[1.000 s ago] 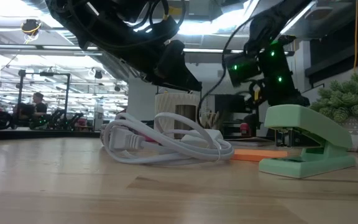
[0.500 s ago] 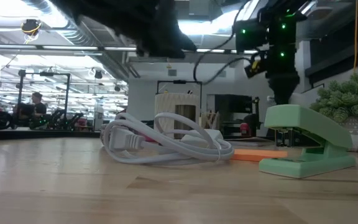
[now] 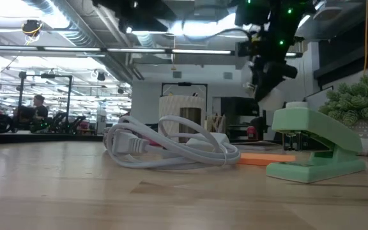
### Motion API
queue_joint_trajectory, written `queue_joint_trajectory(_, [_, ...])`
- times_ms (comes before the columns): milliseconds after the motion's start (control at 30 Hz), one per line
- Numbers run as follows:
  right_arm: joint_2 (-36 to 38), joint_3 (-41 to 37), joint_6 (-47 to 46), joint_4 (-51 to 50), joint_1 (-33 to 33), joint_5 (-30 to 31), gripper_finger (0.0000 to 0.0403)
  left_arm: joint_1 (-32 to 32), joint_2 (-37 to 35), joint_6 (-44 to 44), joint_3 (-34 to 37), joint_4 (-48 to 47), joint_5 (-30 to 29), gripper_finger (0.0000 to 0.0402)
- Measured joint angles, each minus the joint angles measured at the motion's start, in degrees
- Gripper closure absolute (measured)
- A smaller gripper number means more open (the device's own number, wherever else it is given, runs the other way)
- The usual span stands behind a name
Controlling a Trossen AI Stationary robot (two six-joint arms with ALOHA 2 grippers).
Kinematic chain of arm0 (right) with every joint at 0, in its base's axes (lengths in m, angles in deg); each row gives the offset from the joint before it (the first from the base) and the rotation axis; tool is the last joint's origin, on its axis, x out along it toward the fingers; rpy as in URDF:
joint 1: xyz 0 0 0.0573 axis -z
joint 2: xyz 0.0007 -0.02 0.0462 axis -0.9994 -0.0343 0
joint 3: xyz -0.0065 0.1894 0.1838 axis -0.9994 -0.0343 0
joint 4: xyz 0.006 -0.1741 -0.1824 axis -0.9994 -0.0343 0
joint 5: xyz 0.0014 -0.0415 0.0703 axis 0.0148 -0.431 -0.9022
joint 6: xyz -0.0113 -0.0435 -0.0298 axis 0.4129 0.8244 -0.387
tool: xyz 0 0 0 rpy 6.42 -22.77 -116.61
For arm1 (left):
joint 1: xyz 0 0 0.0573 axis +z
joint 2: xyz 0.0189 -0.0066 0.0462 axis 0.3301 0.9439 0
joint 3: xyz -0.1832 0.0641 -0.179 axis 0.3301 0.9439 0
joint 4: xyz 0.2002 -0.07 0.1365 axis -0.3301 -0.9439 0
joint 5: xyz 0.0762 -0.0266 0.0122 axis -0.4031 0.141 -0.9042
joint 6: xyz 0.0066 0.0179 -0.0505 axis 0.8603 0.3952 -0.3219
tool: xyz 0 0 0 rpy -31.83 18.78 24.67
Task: Screw lightbulb
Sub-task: Insert the lightbulb into the lamp
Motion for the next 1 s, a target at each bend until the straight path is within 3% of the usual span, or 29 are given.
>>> queue_joint_trajectory(267, [-0.02,-0.02,12.65,0.49,-8.32,0.01,0.0229,0.00,-3.47,-4.02,0.00,-4.87,0.03,0.0128])
queue_joint_trajectory(633, [-0.40,-0.63,23.69,2.29,-14.79,-1.00,0.0229,0.00,-0.15,-8.84,1.95,-6.49,0.09,0.0128])
queue_joint_trajectory(800, [-4.54,-2.20,30.77,2.39,-16.80,-1.38,0.0229,0.13,2.02,-9.00,2.19,-6.48,0.10,0.0128])
queue_joint_trajectory(1000, [-11.97,-2.69,37.49,4.43,-18.70,6.47,0.0229,0.15,4.15,-9.01,2.19,-6.45,0.09,0.0128])
